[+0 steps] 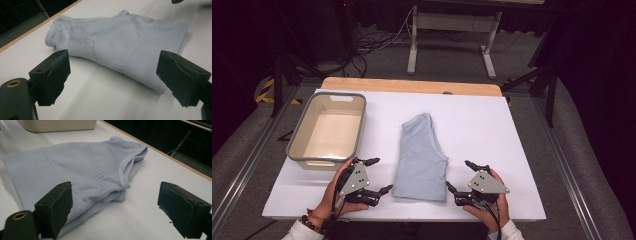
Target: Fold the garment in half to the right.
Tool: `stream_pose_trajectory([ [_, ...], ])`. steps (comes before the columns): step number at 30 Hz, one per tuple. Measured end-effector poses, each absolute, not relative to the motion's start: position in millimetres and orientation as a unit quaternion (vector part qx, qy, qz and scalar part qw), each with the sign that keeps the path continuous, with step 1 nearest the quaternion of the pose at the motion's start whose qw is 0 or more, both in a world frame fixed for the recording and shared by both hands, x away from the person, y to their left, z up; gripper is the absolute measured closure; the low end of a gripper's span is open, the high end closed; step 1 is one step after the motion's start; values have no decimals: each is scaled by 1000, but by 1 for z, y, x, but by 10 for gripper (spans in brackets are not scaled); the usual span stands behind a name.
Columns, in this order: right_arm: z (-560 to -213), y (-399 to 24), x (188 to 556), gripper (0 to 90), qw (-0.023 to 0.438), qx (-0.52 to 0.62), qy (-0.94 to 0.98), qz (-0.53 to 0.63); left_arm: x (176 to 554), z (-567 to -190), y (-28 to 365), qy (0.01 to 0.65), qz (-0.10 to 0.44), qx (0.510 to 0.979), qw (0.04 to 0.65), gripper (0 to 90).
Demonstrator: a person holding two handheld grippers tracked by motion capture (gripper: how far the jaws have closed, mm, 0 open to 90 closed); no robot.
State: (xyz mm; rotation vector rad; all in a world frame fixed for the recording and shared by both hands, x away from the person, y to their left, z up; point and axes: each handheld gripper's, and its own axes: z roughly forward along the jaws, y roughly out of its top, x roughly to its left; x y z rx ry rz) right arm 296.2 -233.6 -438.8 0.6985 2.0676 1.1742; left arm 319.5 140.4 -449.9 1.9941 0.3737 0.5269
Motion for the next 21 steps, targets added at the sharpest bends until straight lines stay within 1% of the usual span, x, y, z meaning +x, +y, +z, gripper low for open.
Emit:
stream_pose_trajectory([
  [4,-441,-237,294,132,328,268,789,445,316,-453,145,157,215,827,495,126],
  [9,-443,-240,291,137,332,271,789,440,312,-457,156,180,208,826,491,117],
  [13,-445,-242,290,146,331,273,791,436,309,-462,165,197,196,825,492,116],
  [21,-448,-246,288,137,321,281,794,432,305,-466,177,212,193,826,485,115],
])
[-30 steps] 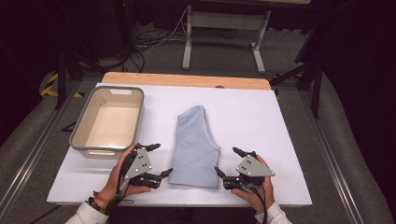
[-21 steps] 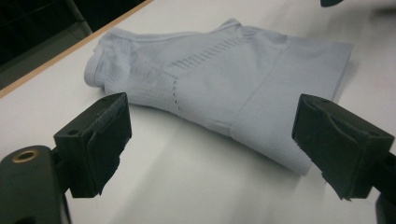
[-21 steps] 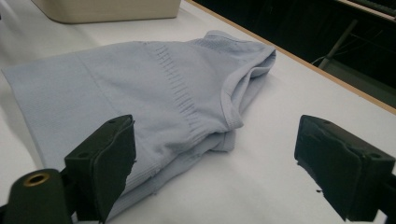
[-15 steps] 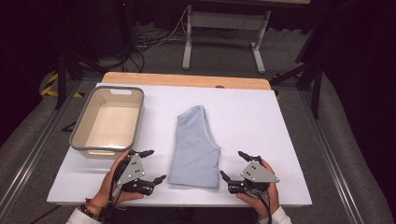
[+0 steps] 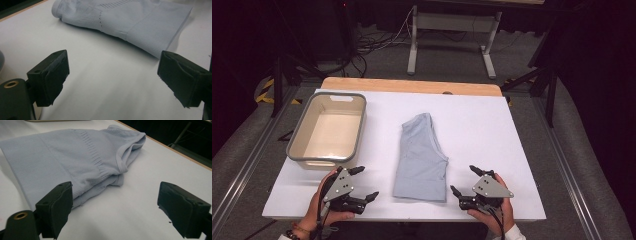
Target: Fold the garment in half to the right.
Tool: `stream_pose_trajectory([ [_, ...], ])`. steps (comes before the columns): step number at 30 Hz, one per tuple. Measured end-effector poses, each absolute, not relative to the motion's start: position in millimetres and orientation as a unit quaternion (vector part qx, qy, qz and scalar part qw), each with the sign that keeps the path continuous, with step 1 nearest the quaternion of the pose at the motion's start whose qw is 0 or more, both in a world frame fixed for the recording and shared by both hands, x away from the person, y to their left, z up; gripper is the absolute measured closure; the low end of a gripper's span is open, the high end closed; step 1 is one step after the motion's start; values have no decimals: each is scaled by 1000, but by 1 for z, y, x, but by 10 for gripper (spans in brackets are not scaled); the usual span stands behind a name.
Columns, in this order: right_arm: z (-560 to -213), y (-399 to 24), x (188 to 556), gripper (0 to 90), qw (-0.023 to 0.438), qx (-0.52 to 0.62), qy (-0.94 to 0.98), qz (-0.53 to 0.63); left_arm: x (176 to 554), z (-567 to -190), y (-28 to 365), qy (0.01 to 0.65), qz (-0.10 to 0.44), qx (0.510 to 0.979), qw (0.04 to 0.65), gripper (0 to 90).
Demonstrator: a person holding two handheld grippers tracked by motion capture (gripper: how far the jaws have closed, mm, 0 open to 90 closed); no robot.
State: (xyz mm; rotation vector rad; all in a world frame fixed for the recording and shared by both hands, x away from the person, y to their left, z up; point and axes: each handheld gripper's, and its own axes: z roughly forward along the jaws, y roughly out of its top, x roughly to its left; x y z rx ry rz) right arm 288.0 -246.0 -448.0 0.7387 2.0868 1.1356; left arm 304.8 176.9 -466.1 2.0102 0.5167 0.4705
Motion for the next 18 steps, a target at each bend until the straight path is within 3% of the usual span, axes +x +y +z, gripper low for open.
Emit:
stream_pose_trajectory([
  [18,-451,-243,293,135,317,288,794,431,307,-467,181,213,185,829,482,103],
])
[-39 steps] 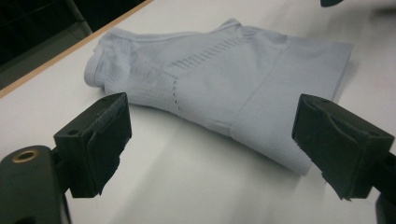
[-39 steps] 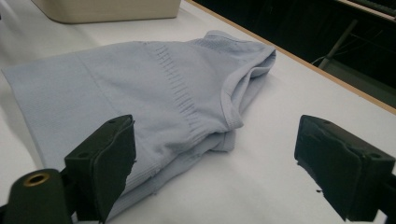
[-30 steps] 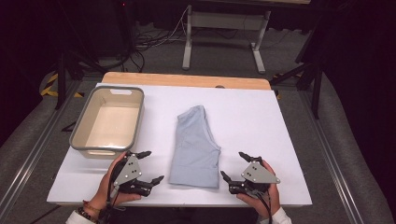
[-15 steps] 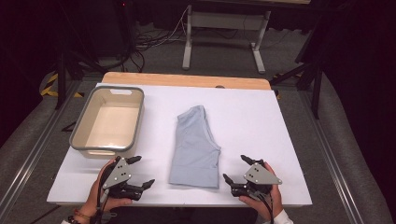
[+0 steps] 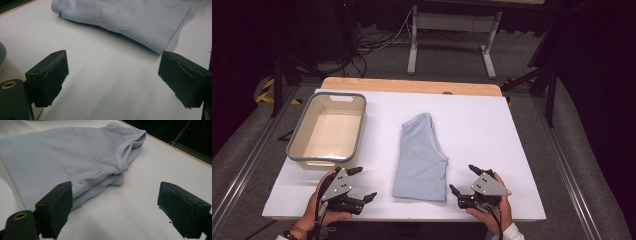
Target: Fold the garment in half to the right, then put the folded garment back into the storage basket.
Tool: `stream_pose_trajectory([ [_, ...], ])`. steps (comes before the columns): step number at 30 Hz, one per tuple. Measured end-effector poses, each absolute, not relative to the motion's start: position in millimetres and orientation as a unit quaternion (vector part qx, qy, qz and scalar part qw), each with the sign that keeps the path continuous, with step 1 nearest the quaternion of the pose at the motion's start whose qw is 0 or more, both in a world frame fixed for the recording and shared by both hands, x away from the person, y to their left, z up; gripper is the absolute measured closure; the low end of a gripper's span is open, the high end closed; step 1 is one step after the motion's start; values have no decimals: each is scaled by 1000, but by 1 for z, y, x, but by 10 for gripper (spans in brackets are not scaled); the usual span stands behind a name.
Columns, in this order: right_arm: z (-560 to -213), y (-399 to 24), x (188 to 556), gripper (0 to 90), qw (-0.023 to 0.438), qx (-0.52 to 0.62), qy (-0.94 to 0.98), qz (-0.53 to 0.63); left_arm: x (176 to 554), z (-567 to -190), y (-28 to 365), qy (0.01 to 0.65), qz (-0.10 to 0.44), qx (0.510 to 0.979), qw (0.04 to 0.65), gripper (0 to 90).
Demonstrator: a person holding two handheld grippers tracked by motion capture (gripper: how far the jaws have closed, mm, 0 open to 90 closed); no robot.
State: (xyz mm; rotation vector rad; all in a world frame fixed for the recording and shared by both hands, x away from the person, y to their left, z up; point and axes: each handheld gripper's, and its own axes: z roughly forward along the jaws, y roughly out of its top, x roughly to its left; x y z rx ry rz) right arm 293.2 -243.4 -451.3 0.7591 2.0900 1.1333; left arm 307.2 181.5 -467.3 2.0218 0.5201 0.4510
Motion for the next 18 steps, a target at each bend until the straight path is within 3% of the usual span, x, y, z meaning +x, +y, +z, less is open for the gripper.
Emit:
stream_pose_trajectory([
  [18,-456,-239,305,133,291,288,814,411,308,-468,176,210,181,836,473,120],
])
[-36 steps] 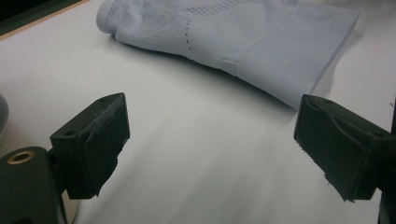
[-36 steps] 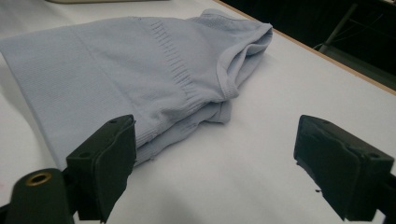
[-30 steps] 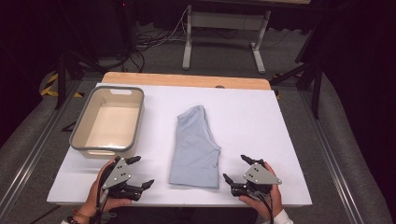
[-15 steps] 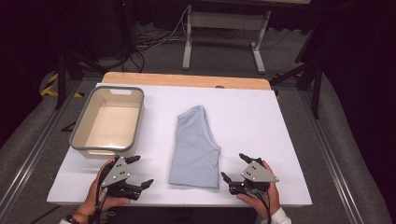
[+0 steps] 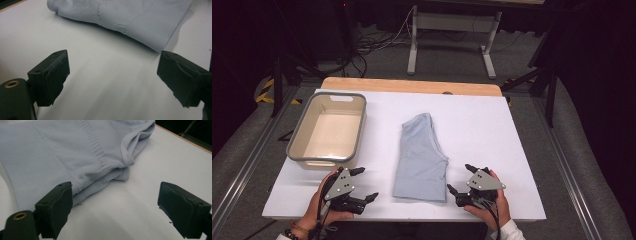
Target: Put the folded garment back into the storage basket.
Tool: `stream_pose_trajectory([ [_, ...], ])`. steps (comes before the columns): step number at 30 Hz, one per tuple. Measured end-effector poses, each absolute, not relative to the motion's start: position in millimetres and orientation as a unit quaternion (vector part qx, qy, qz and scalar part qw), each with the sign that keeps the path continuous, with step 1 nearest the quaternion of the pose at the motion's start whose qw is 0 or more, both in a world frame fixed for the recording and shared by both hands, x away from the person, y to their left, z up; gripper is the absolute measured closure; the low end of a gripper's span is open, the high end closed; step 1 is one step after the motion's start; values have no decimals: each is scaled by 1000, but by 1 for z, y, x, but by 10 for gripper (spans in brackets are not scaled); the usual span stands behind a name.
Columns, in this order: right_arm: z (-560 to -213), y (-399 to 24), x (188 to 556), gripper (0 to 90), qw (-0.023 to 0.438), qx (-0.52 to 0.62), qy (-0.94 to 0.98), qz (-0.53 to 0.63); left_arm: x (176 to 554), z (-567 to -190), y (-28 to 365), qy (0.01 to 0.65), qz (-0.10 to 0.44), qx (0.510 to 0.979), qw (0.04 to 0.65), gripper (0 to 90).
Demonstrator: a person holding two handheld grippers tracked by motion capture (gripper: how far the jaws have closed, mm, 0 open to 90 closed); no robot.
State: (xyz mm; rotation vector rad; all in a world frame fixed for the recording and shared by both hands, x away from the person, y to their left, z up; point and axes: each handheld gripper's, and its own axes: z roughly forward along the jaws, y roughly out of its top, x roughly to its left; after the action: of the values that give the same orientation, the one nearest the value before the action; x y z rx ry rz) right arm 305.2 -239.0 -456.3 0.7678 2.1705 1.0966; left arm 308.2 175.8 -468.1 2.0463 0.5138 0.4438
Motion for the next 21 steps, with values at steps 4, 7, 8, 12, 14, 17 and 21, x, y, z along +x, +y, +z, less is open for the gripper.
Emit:
stream_pose_trajectory([
  [4,-457,-237,307,133,287,284,820,405,310,-466,172,208,173,835,479,128],
  [7,-455,-237,309,133,286,284,818,410,315,-462,165,205,164,830,492,128],
  [8,-455,-236,310,133,287,283,819,409,316,-460,163,204,158,830,495,128],
  [12,-446,-233,318,134,284,282,814,421,323,-459,150,203,131,835,493,152],
  [14,-441,-231,326,136,283,284,809,429,327,-459,144,209,119,838,490,151],
  [17,-437,-226,336,159,281,285,809,430,333,-460,138,216,102,841,486,146],
  [21,-428,-216,356,195,275,282,809,437,340,-461,129,224,96,844,478,145],
])
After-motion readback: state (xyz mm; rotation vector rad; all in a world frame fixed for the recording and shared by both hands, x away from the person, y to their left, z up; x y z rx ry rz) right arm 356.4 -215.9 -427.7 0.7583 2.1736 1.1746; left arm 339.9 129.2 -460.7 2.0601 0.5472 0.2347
